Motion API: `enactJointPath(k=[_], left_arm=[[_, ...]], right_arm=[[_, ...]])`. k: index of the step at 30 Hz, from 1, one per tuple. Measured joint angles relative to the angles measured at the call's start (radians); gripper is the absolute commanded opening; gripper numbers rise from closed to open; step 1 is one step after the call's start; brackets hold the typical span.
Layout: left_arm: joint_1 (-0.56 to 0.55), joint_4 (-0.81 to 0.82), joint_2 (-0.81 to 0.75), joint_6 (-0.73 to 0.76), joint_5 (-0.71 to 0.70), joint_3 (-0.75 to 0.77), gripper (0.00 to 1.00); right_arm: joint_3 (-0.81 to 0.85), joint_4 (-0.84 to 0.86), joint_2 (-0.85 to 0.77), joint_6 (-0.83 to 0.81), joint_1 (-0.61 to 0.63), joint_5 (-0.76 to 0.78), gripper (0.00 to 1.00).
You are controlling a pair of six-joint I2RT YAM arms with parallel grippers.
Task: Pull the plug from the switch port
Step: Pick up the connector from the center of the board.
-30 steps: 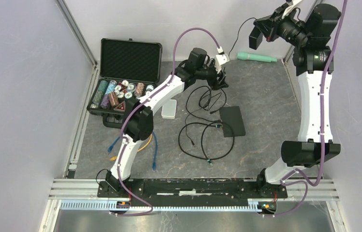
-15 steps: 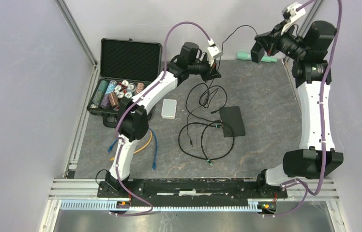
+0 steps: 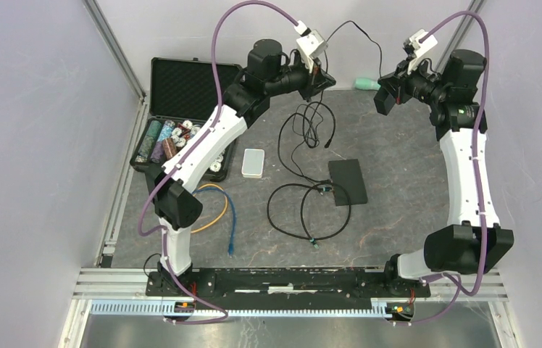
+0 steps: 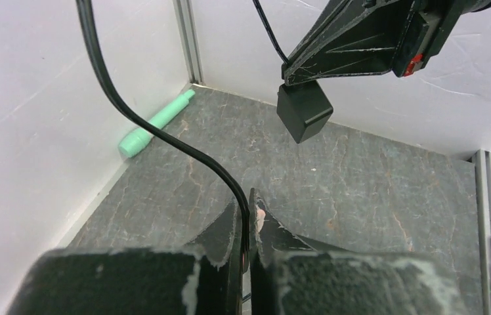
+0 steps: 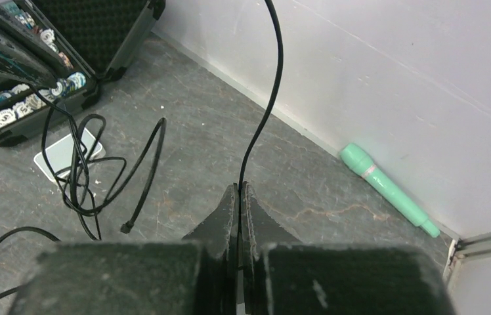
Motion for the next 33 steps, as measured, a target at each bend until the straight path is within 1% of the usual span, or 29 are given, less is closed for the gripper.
enactJointPath(k=[8, 13, 18, 25, 33], left_arm=[[-0.014, -0.006, -0.001, -0.012, -0.007, -0.002, 0.02], [-0.016, -0.009, -0.005, -0.011, -0.005, -0.002, 0.02], [-0.015, -0.024, -0.021, -0.011, 0.014, 0.009, 0.02], [0.018, -0.043, -0.026, -0.011, 0.030, 0.106, 0.02], [0.095, 0.004, -0.026, -0.028, 0.018, 0.290, 0.02]], right_arm=[[-0.039, -0.037, -0.052, -0.053, 0.000, 0.021, 0.00], [-0.109, -0.024, -0.089, -0.050, 0.001, 0.016, 0.00], [-0.139, -0.010, -0.089, -0.043, 0.019, 0.010, 0.00], [-0.168, 0.049, -0.089, -0.038, 0.058, 0.009, 0.00], [-0.220, 0.112, -0.089, -0.006, 0.104, 0.009, 0.00]])
